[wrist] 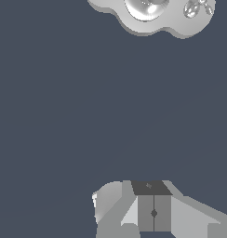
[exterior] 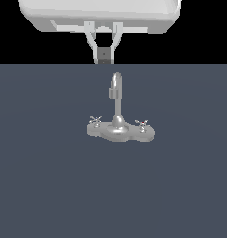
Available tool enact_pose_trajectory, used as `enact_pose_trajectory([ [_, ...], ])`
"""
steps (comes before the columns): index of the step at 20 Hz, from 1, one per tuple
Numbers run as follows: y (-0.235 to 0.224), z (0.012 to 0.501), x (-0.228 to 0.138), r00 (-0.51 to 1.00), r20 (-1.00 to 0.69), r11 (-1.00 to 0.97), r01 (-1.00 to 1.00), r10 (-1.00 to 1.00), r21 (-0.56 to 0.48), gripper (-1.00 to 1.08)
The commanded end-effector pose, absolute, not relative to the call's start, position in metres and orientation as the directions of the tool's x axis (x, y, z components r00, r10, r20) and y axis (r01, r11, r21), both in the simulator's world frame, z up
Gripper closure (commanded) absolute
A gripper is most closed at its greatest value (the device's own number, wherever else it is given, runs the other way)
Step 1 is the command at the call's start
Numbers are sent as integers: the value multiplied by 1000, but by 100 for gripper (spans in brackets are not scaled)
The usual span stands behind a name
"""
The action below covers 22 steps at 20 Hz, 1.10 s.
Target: Turn on the faucet by rotating a designated handle.
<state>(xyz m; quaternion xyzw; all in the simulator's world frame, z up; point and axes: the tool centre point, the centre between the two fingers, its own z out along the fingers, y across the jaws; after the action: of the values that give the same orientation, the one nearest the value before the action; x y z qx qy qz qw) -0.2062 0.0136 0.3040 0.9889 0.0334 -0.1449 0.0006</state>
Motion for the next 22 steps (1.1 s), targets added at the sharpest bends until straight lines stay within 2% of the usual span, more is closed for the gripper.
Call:
enact_pose_trajectory([
  [1, 16, 280, -183, 961, -272, -999, 52, 53, -8, 81],
  [3, -2, 271, -153, 971, -237, -999, -40, -34, -22, 99],
  [4, 20, 257, -149, 970, -242, -999, -25, -17, -27, 92],
  [5, 48, 249, -140, 974, -225, -999, 15, 24, -41, 72],
  [6, 57, 242, -130, 977, -213, -998, 6, 18, -59, 99],
  [7, 69, 237, -117, 981, -196, -998, -21, -9, -60, 81],
  [8, 73, 235, -97, 985, -165, -993, -68, -52, -93, 77],
  [10, 95, 202, -97, 973, -200, -983, -141, -115, -121, 80],
  [11, 110, 197, -89, 971, -190, -975, -172, -145, -137, 73],
  [12, 128, 187, -82, 973, -187, -975, -164, -136, -147, 53],
  [13, 128, 174, -74, 971, -182, -973, -181, -154, -143, 21],
  [14, 119, 164, -62, 970, -160, -972, -203, -183, -115, 20],
  [15, 160, 161, -54, 977, -138, -973, -183, -164, -142, 23],
  [16, 139, 147, -42, 976, -121, -973, -196, -181, -124, 15],
  [18, 138, 133, -9, 948, -97, -931, -316, -303, -180, -3],
  [19, 122, 134, -7, 940, -99, -921, -341, -328, -189, -3],
  [20, 100, 130, 14, 933, -65, -914, -359, -353, -187, -31],
  [21, 131, 120, 14, 944, -60, -923, -328, -323, -202, -45],
  [22, 127, 102, 19, 959, -17, -950, -282, -282, -133, -35],
])
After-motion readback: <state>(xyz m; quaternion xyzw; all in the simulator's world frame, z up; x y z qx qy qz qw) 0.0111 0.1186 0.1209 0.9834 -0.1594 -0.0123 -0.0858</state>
